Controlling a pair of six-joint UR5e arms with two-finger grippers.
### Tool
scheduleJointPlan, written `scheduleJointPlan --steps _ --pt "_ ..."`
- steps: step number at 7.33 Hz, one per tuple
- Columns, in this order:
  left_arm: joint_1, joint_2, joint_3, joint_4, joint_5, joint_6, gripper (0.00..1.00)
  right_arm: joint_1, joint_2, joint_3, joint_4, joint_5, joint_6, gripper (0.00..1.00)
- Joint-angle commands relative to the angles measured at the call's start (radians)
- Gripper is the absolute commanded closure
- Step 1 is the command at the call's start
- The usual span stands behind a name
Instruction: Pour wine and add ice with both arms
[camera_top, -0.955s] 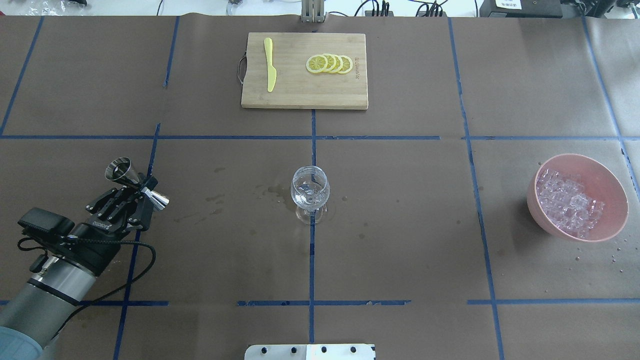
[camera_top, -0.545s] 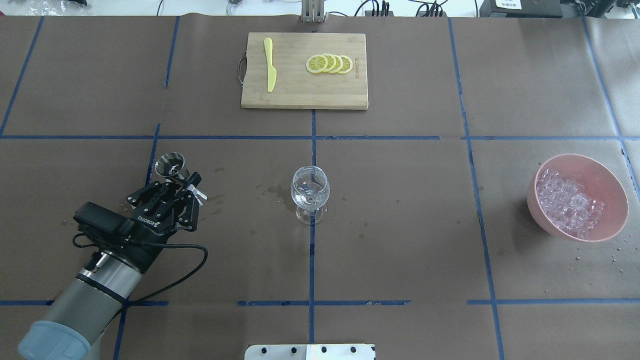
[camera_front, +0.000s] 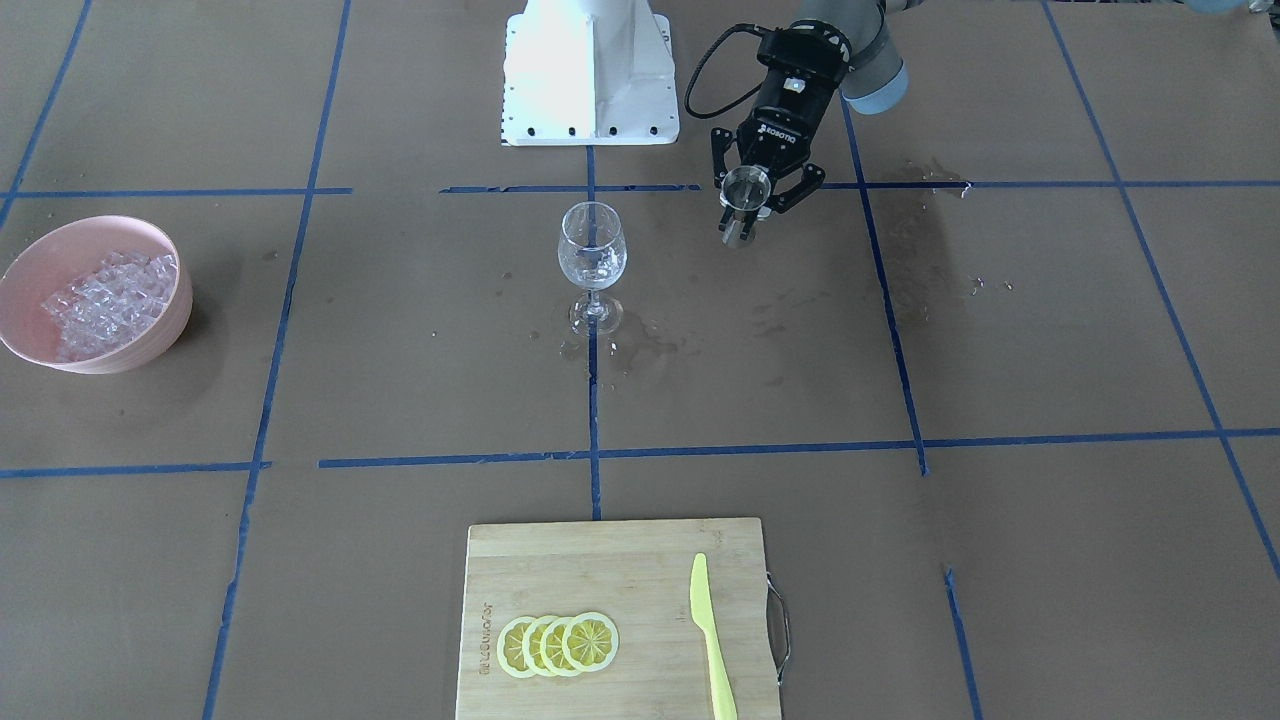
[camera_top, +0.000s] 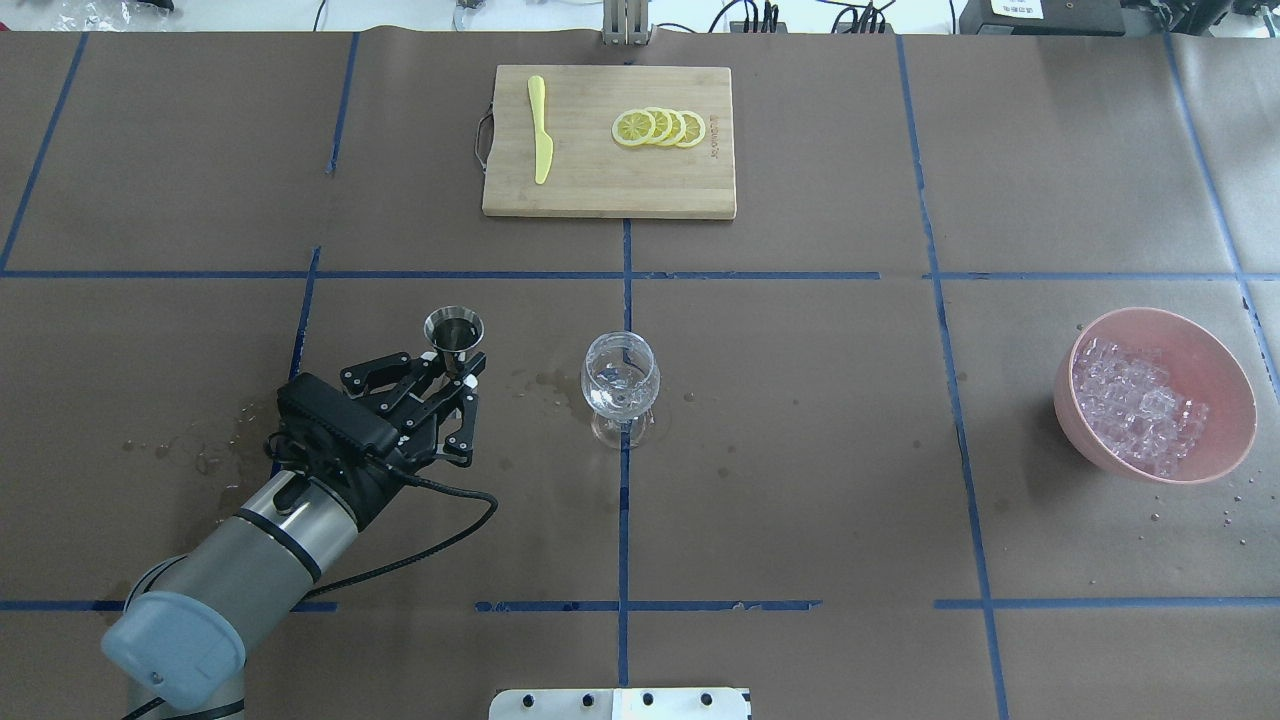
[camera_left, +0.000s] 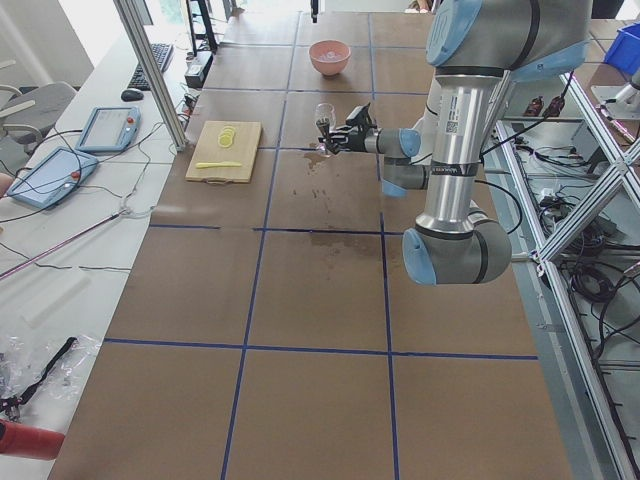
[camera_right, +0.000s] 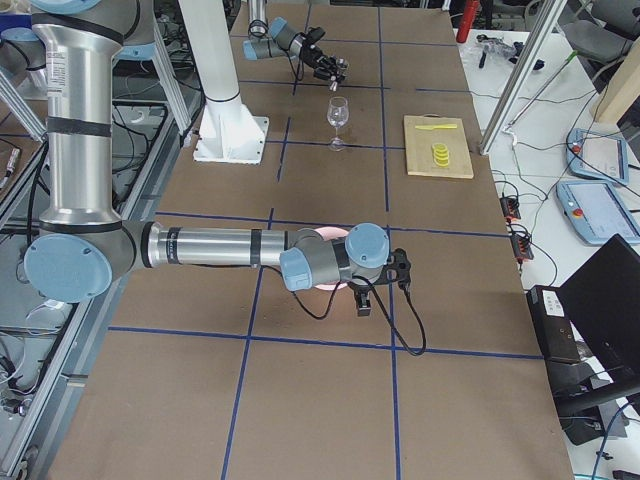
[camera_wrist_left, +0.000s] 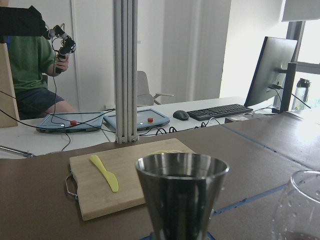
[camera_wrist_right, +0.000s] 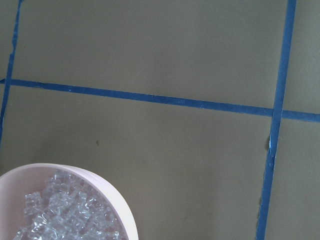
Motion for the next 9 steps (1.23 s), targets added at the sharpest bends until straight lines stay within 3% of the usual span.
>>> scheduleJointPlan --steps 1,4,6,8,9 --pt "-0.022 -0.065 -0.049 0.191 -0.074 0.057 1.0 0.0 0.0 -0.002 0.0 0.0 0.0 0.0" --pt "-0.022 -0.105 -0.049 0.249 -0.076 0.196 1.0 -0.001 -0.001 -0.005 0.0 0.0 0.0 0.0" --pt "-0.028 -0.166 -0.089 0.456 -0.077 0.274 1.0 0.0 0.0 -0.003 0.0 0.0 0.0 0.0" --pt "-0.024 -0.174 -0.103 0.567 -0.082 0.304 1.0 -0.001 0.0 -0.003 0.0 0.0 0.0 0.0" --pt "-0.028 -0.209 -0.115 0.662 -0.124 0.376 1.0 0.0 0.0 -0.003 -0.002 0.0 0.0 0.0"
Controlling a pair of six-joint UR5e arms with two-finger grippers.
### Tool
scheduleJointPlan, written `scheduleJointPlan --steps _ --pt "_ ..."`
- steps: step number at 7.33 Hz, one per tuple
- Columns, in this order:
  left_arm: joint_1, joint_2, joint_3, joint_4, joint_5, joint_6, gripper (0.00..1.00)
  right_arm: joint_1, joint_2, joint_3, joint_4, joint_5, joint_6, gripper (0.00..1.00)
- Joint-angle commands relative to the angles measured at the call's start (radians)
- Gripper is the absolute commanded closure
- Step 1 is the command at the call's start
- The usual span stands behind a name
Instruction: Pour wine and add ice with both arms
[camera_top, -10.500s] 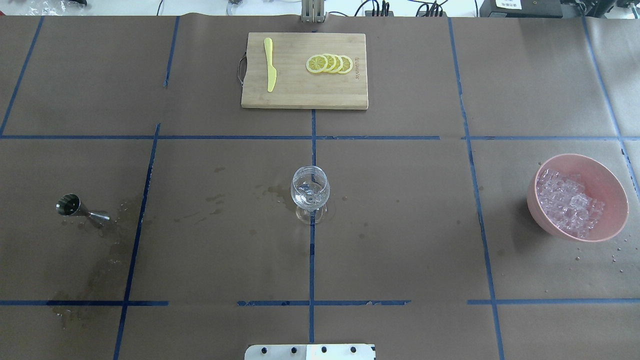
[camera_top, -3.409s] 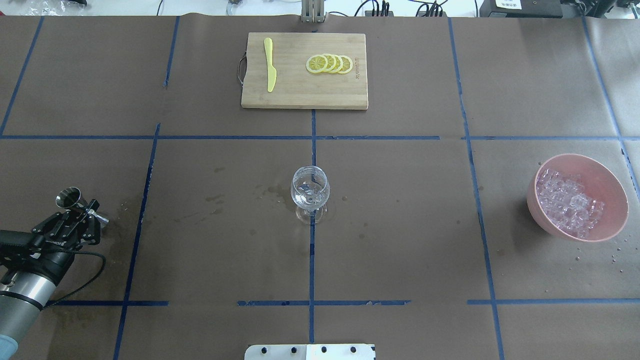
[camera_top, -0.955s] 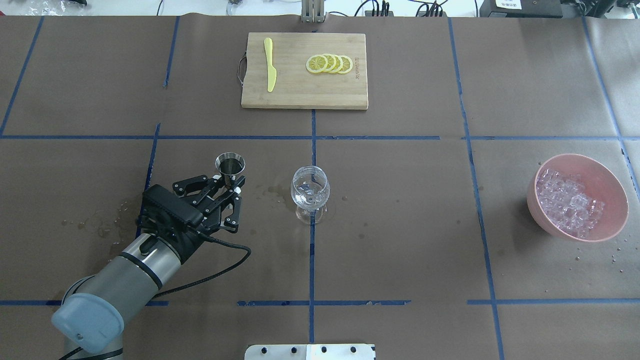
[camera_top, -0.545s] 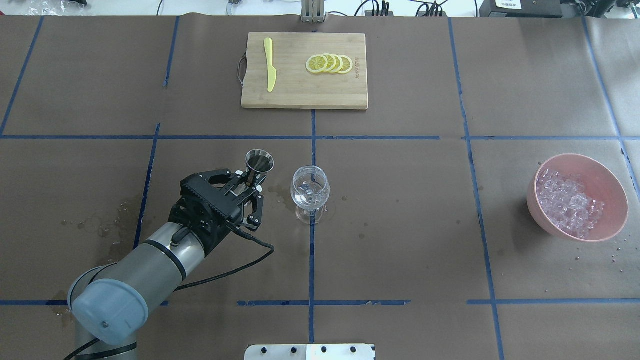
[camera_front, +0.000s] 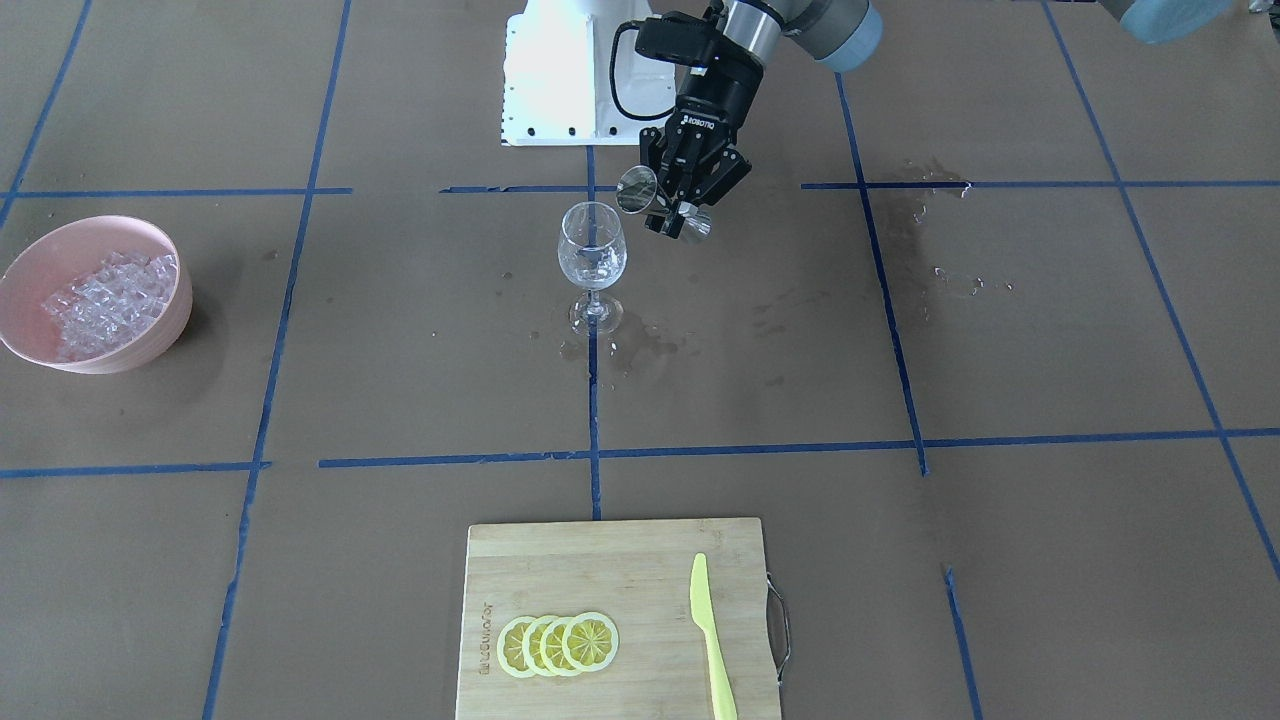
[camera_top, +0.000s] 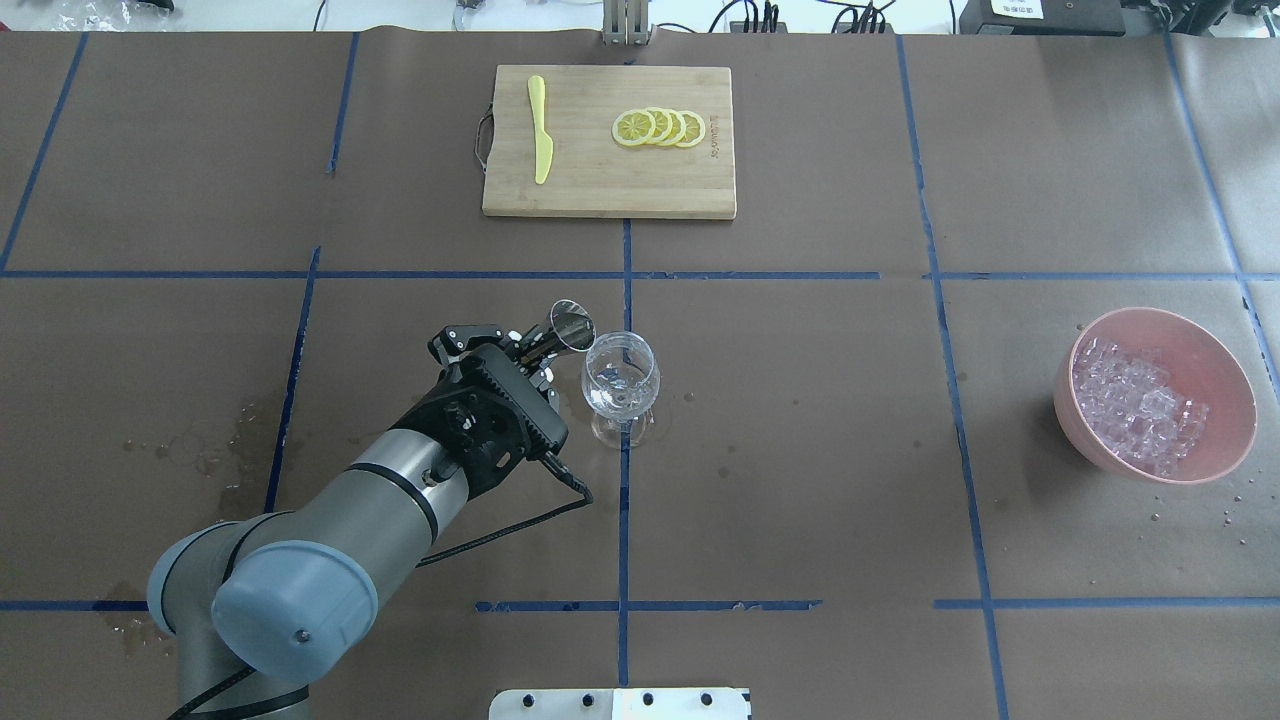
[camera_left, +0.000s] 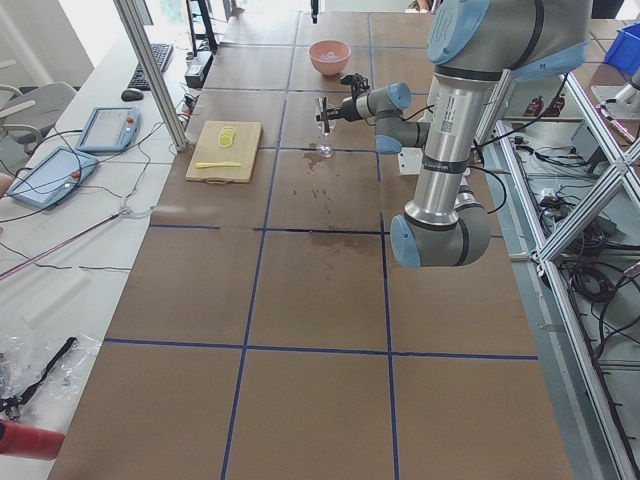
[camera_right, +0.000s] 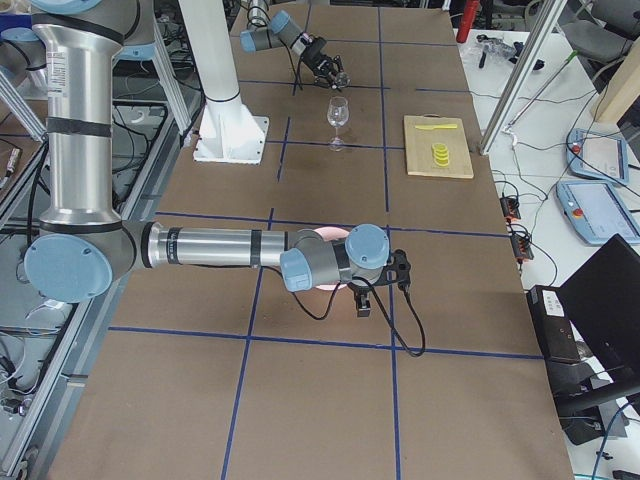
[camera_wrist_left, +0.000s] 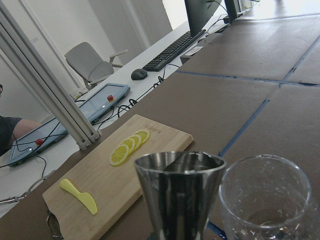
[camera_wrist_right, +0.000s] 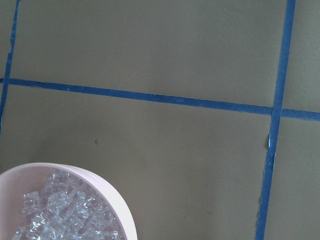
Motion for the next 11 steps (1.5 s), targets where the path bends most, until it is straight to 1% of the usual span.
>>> scheduleJointPlan --steps 1,2,3,5,6,7,8,9,10,11 --pt "-0.01 -0.032 -0.026 0.152 -0.088 0.077 1.0 0.001 0.0 0.0 -0.001 0.0 0.0 0.0" --pt "-0.009 -0.037 -0.026 0.2 -0.093 0.094 1.0 0.0 -0.001 0.0 -0.001 0.0 0.0 0.0" --pt "-0.01 -0.063 -0.041 0.264 -0.117 0.164 1.0 -0.001 -0.002 0.0 0.001 0.0 0.0 0.0" --pt "-0.027 -0.138 -0.043 0.41 -0.157 0.209 1.0 0.001 -0.002 0.002 0.001 0.002 0.002 0.0" --pt "-0.036 -0.149 -0.045 0.447 -0.163 0.255 1.0 0.001 -0.003 0.002 0.001 0.002 0.002 0.0" --pt "-0.045 -0.149 -0.045 0.453 -0.17 0.303 1.0 0.0 -0.003 0.0 0.001 0.002 0.002 0.0" --pt "-0.048 -0.155 -0.06 0.508 -0.173 0.338 1.0 -0.001 -0.003 0.0 -0.001 0.002 0.002 0.0" --pt "-0.076 -0.202 -0.065 0.592 -0.22 0.382 1.0 -0.001 -0.003 0.0 -0.001 0.002 0.002 0.0" --pt "-0.087 -0.219 -0.063 0.63 -0.238 0.395 1.0 -0.001 -0.003 0.0 -0.001 0.002 0.002 0.0" --pt "-0.087 -0.219 -0.06 0.641 -0.239 0.427 1.0 -0.001 -0.003 -0.002 -0.001 0.002 0.002 0.0"
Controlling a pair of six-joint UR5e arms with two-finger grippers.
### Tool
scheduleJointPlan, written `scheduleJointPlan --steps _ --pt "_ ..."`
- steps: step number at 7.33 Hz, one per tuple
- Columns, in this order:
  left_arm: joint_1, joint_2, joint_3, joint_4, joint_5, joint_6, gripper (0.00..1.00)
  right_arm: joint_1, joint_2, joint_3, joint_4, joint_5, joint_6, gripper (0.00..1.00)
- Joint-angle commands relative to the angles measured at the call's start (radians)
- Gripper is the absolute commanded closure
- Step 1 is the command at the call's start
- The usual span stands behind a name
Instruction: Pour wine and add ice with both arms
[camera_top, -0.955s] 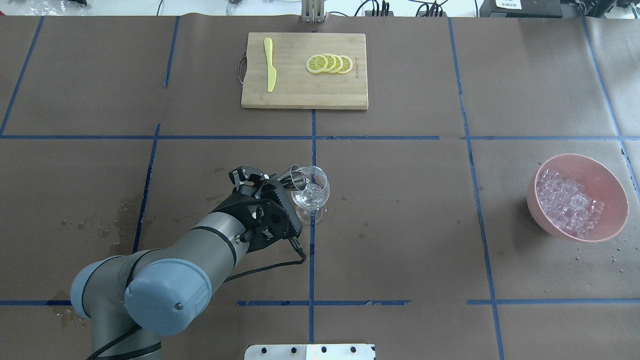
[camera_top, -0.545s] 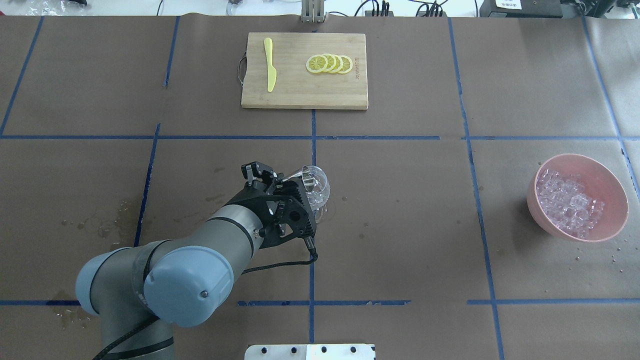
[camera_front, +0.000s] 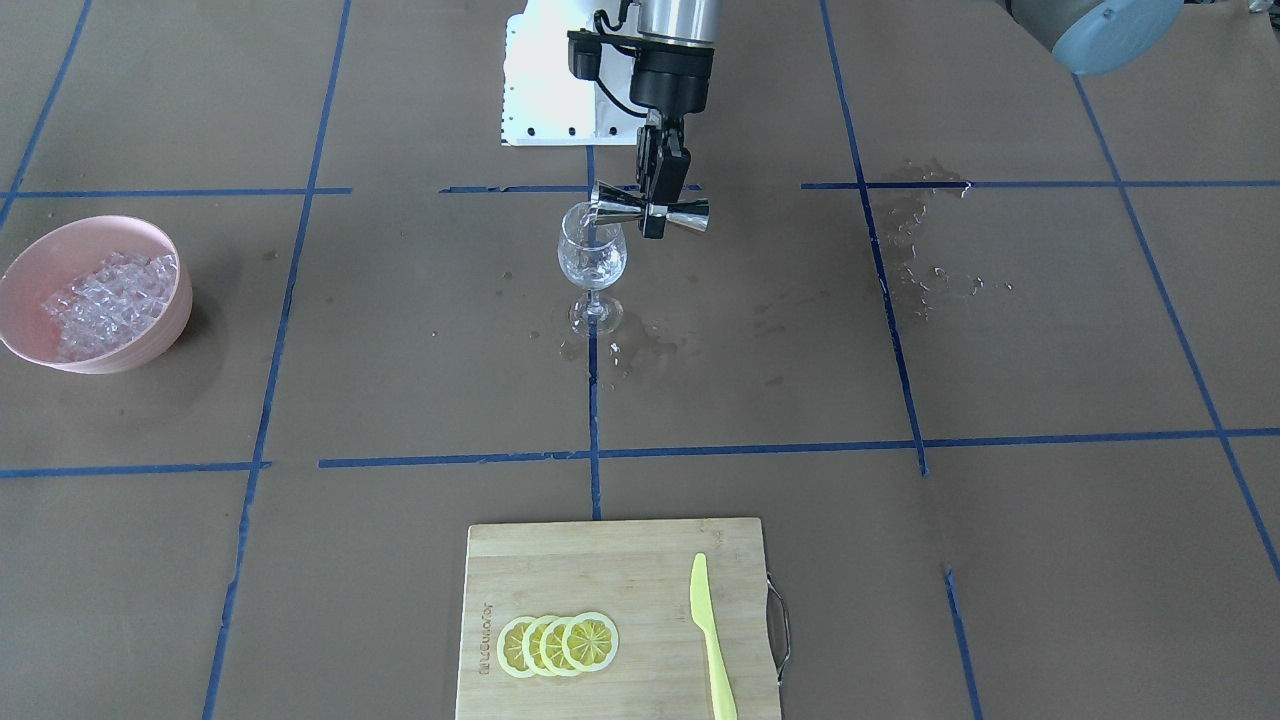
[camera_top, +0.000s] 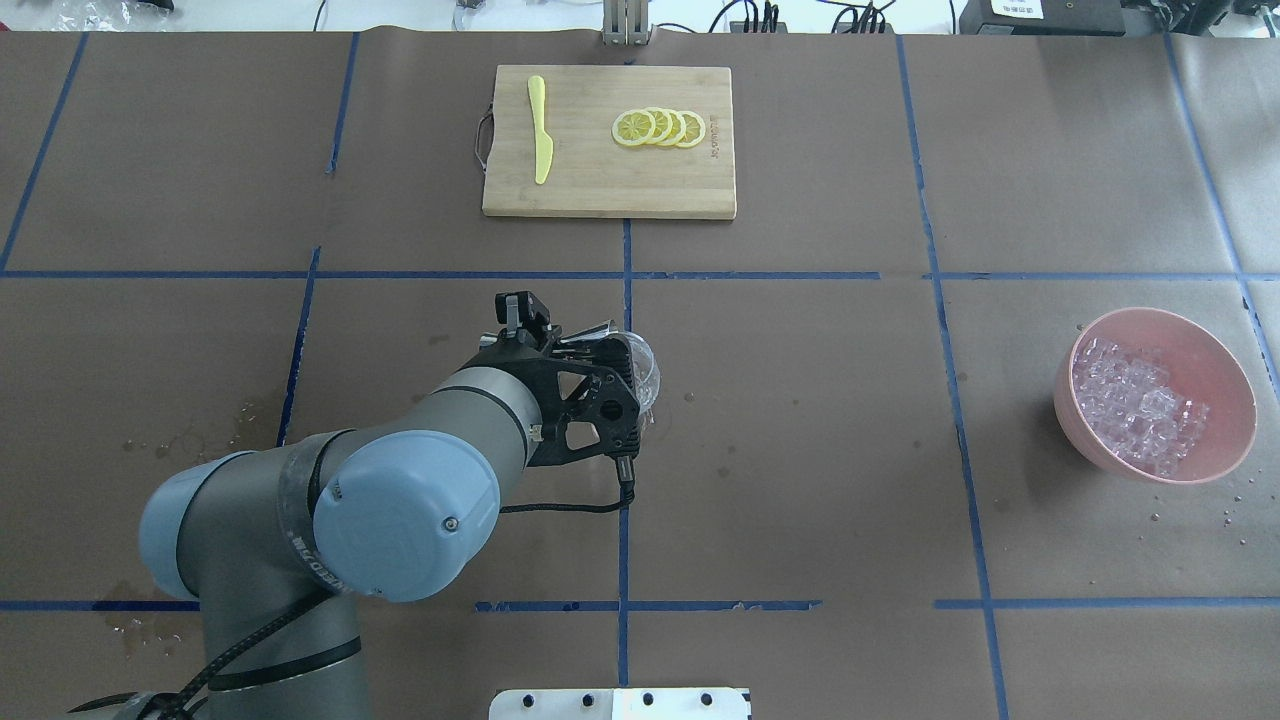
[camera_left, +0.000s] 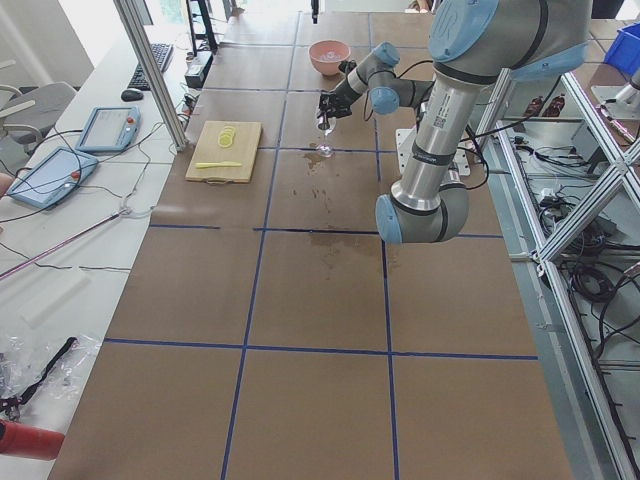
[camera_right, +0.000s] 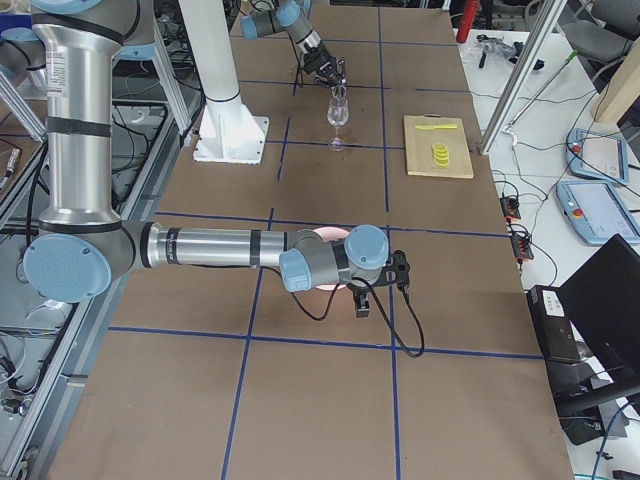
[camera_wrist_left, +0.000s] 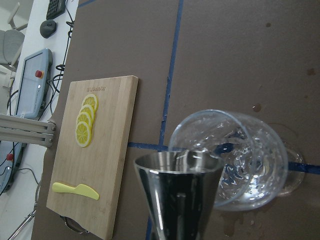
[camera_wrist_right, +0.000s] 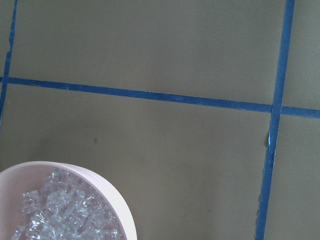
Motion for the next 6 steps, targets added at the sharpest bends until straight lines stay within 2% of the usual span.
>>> scheduleJointPlan --steps 1,2,6 --pt "-0.009 -0.024 0.0 0.077 -0.011 0.074 1.0 -0.003 0.0 -0.001 0.0 0.0 -0.002 0.0" --pt "-0.009 -0.068 0.0 0.139 -0.013 0.158 1.0 -0.005 0.0 0.0 0.0 0.0 -0.002 0.0" --pt "-0.02 -0.073 -0.012 0.157 -0.013 0.222 1.0 -0.009 0.002 0.0 0.0 0.0 -0.002 0.0"
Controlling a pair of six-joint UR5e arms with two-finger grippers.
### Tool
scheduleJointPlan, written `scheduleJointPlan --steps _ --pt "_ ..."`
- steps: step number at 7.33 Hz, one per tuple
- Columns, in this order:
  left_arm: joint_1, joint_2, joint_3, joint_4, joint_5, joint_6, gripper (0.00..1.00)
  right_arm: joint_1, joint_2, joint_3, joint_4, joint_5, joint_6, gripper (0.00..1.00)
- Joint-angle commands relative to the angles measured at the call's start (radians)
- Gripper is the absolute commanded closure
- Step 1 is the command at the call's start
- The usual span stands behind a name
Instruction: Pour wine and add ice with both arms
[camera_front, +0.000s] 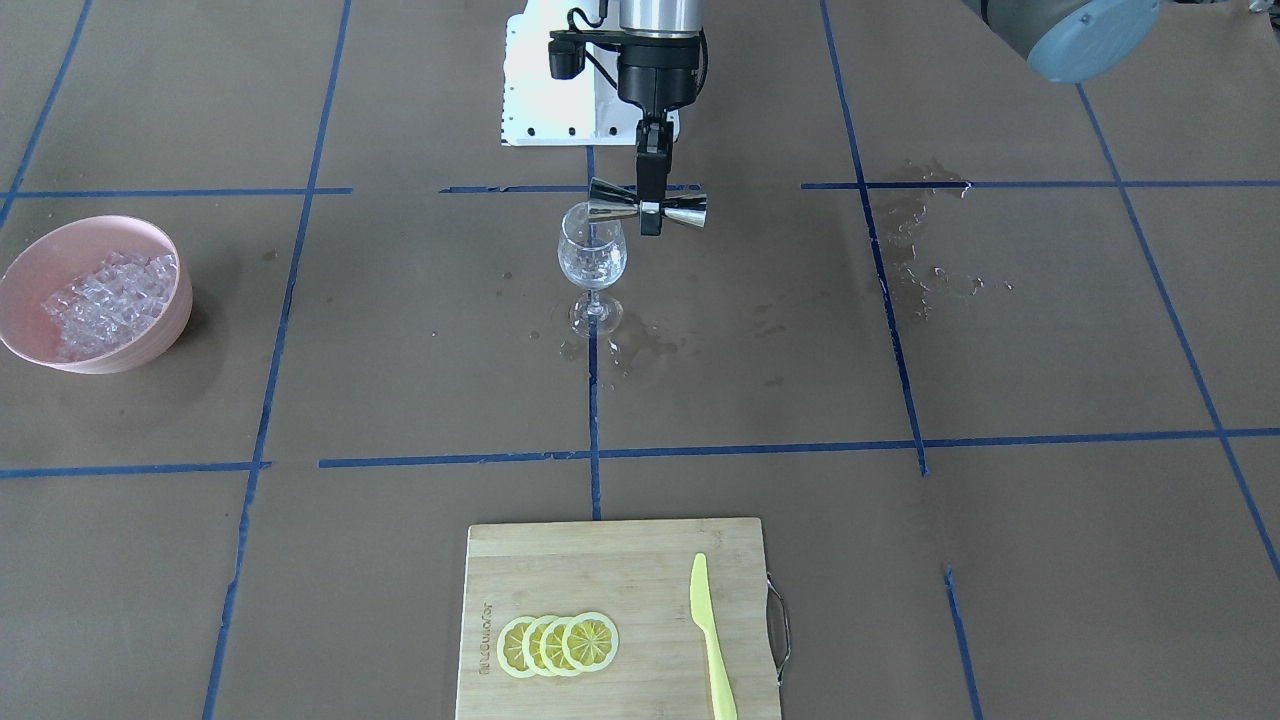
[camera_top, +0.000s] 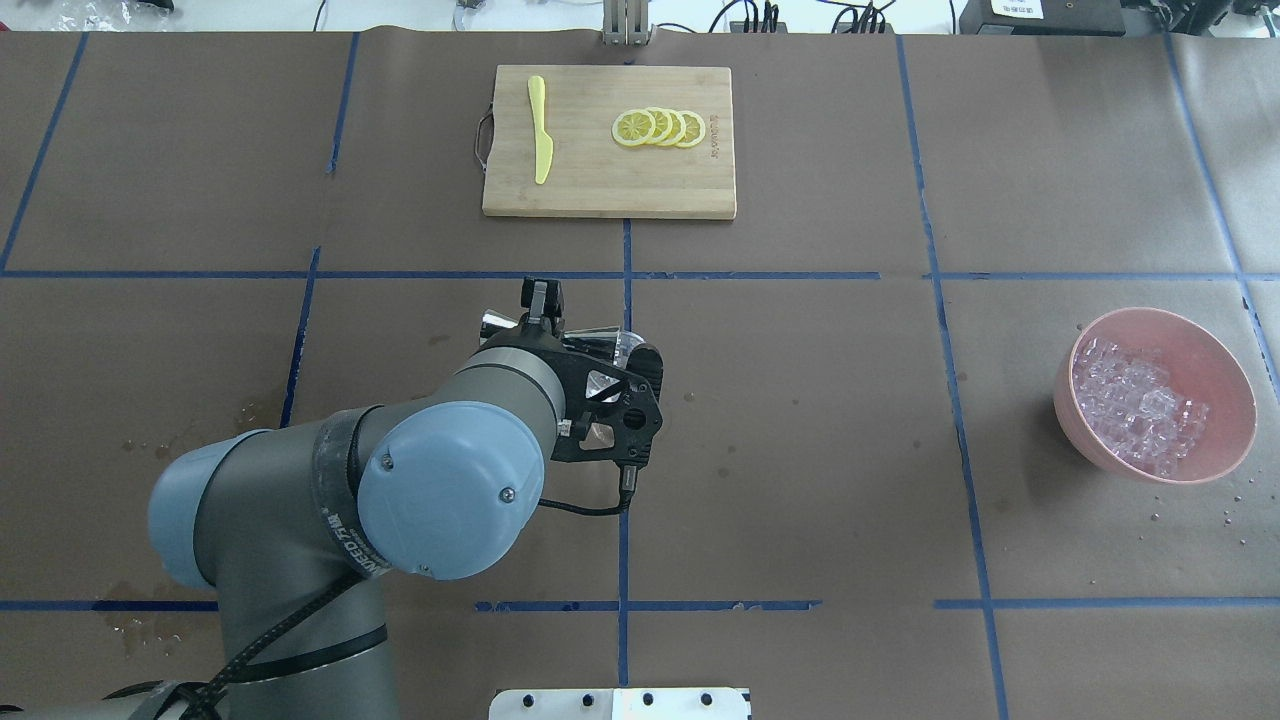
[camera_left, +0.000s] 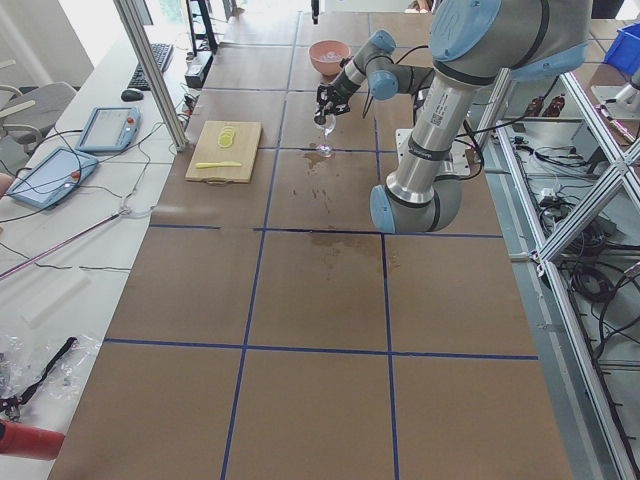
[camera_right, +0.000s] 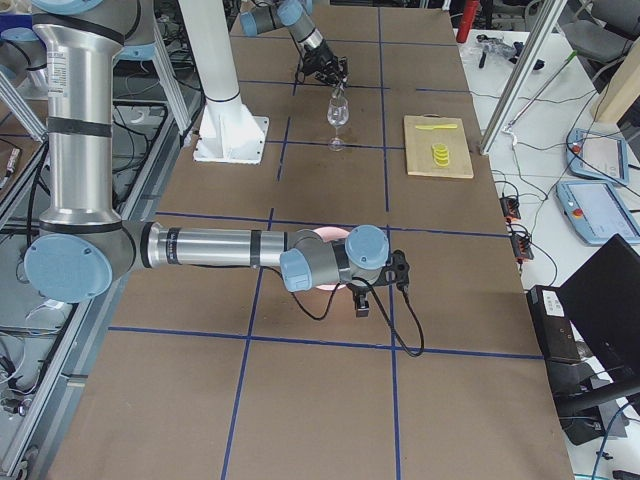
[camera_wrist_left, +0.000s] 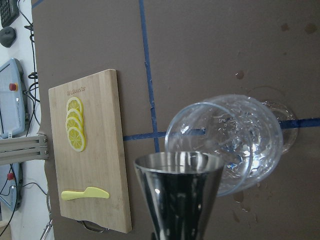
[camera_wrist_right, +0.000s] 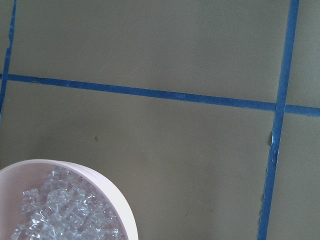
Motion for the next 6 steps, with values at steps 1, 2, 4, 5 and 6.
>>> scheduleJointPlan --steps 1,2,4,5,6 --pt "-0.013 0.012 -0.018 -0.005 0.005 -0.088 1.0 -0.001 0.001 0.001 0.0 0.0 0.0 0.0" --pt "-0.013 0.017 -0.021 -0.007 0.008 -0.228 1.0 -0.002 0.001 0.0 0.0 -0.001 0.0 0.0" --pt "-0.021 0.084 -0.047 -0.043 0.008 -0.519 1.0 -0.004 0.013 -0.002 0.0 -0.002 0.0 0.0" --pt "-0.024 0.156 -0.047 -0.129 0.008 -0.694 1.0 -0.004 0.014 -0.005 0.0 -0.002 0.0 0.0" --pt "-0.028 0.243 -0.05 -0.269 0.009 -0.857 1.0 -0.004 0.015 -0.009 0.0 -0.002 0.0 0.0"
